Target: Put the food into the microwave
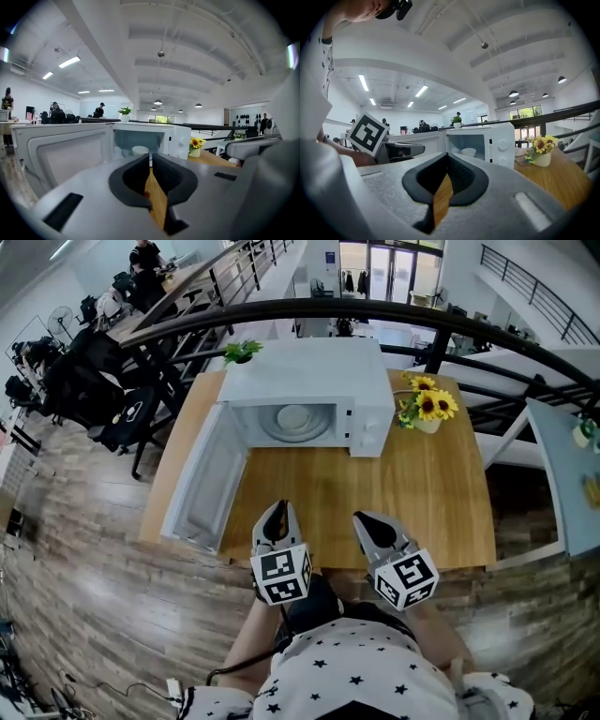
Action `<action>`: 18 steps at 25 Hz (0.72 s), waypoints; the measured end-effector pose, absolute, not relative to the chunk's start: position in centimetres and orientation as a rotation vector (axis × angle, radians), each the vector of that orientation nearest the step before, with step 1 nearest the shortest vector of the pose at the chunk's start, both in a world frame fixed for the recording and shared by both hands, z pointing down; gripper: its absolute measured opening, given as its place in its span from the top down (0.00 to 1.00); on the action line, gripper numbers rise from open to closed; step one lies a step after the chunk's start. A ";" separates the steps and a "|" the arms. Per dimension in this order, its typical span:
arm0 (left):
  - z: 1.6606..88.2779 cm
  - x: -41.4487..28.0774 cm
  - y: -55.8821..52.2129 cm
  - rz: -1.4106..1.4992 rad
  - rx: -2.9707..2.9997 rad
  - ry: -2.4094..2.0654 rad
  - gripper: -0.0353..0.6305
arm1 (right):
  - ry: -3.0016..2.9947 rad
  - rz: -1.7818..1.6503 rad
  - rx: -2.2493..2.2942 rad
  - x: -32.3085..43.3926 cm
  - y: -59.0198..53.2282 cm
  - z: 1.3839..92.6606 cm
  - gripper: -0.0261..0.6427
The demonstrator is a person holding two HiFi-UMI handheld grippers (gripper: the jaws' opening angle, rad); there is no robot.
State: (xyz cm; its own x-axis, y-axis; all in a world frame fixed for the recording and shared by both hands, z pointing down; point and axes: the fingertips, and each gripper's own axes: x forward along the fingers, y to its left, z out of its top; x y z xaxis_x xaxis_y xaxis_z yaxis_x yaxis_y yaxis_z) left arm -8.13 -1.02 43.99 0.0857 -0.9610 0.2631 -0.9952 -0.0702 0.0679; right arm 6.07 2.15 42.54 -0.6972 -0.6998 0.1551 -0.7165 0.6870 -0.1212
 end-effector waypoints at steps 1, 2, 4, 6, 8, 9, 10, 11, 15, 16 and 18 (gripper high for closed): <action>43.8 -8.0 -0.4 0.215 2.141 -1.964 0.91 | -2.797 0.262 1.178 6.1 2.5 42.5 0.95; 43.6 -7.8 0.2 0.209 2.150 -1.957 0.92 | -2.797 0.261 1.179 6.1 2.8 42.4 0.95; 43.2 -7.5 1.2 0.189 2.163 -1.937 0.93 | -2.797 0.259 1.176 6.1 3.4 42.3 0.95; 42.9 -7.3 2.3 0.166 2.172 -1.914 0.94 | -2.798 0.254 1.171 6.0 4.1 42.2 0.95; 42.8 -7.2 3.3 0.150 2.176 -1.895 0.94 | -2.799 0.250 1.167 5.9 4.7 42.2 0.95; 42.9 -7.2 3.7 0.144 2.178 -1.887 0.94 | -2.799 0.248 1.165 5.9 5.0 42.2 0.95; 42.9 -7.2 4.2 0.141 2.180 -1.879 0.94 | -2.800 0.247 1.164 5.8 5.2 42.2 0.95; 43.0 -7.1 4.5 0.138 2.184 -1.871 0.94 | -2.801 0.246 1.163 5.7 5.4 42.3 0.95; 42.9 -7.0 5.7 0.120 2.192 -1.856 0.94 | -2.809 0.235 1.153 5.5 6.1 42.3 0.95; 42.8 -7.0 5.9 0.116 2.192 -1.859 0.94 | -2.811 0.230 1.151 5.4 6.2 42.3 0.95; 42.7 -7.1 6.2 0.110 2.191 -1.864 0.94 | -2.815 0.224 1.148 5.3 6.6 42.2 0.95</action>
State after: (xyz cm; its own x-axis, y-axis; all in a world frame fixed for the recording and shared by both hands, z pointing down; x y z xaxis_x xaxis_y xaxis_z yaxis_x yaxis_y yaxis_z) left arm -7.08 6.21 42.67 0.1732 -0.9587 0.2257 -0.9786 -0.1416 0.1494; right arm 5.34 6.57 42.21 -0.7126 -0.6873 0.1409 -0.7009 0.7061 -0.1006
